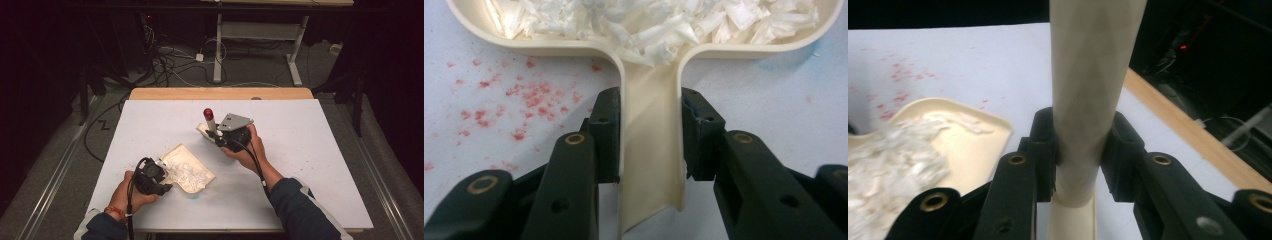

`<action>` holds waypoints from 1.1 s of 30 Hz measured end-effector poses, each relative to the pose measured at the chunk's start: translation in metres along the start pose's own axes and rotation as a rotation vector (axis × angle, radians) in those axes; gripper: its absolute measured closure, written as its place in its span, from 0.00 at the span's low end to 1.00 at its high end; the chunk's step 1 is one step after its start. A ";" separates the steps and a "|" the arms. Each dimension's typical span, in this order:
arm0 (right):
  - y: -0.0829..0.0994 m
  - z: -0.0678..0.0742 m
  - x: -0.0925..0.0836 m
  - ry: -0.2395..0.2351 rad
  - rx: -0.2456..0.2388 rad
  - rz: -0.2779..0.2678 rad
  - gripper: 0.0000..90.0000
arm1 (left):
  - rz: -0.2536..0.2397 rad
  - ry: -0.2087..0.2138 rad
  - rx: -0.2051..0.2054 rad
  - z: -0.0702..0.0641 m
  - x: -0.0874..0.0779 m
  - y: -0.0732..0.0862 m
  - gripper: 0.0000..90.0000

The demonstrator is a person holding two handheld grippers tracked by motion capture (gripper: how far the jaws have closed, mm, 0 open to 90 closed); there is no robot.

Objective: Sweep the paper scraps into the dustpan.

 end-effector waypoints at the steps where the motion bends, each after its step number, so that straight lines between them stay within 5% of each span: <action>1: 0.000 0.004 -0.001 -0.006 -0.028 0.012 0.79 | 0.002 -0.004 0.001 0.000 0.000 0.000 0.70; 5: 0.003 0.029 -0.009 -0.109 -0.123 0.021 0.79 | 0.003 -0.007 0.000 0.000 0.000 0.000 0.70; 7: 0.005 0.037 -0.015 -0.117 -0.156 0.032 0.78 | 0.004 -0.009 0.000 -0.001 0.000 0.000 0.70; 11: 0.013 0.049 -0.030 -0.150 -0.157 0.046 0.78 | 0.007 -0.008 -0.001 -0.001 0.000 -0.001 0.70; 18: 0.014 0.062 -0.059 -0.236 -0.053 -0.003 0.79 | 0.010 -0.012 -0.004 -0.001 0.000 -0.001 0.70; 25: 0.010 0.053 -0.079 -0.186 -0.030 -0.066 0.79 | 0.007 -0.011 -0.009 -0.001 0.000 -0.001 0.70; 28: 0.010 0.043 -0.074 -0.145 -0.012 -0.062 0.79 | 0.009 -0.012 -0.010 -0.001 0.000 -0.001 0.70; 33: 0.009 0.039 -0.058 -0.142 0.008 -0.051 0.79 | 0.007 -0.007 -0.010 -0.001 0.000 -0.001 0.70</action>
Point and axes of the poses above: each handheld gripper's, and its own axes: x roughly forward along the jaws, y roughly out of its underside, z roughly to its left, the point moved 8 cm from there along x, roughly forward along the jaws, and after that the axes turned 13 degrees about z, right-handed, at the moved point
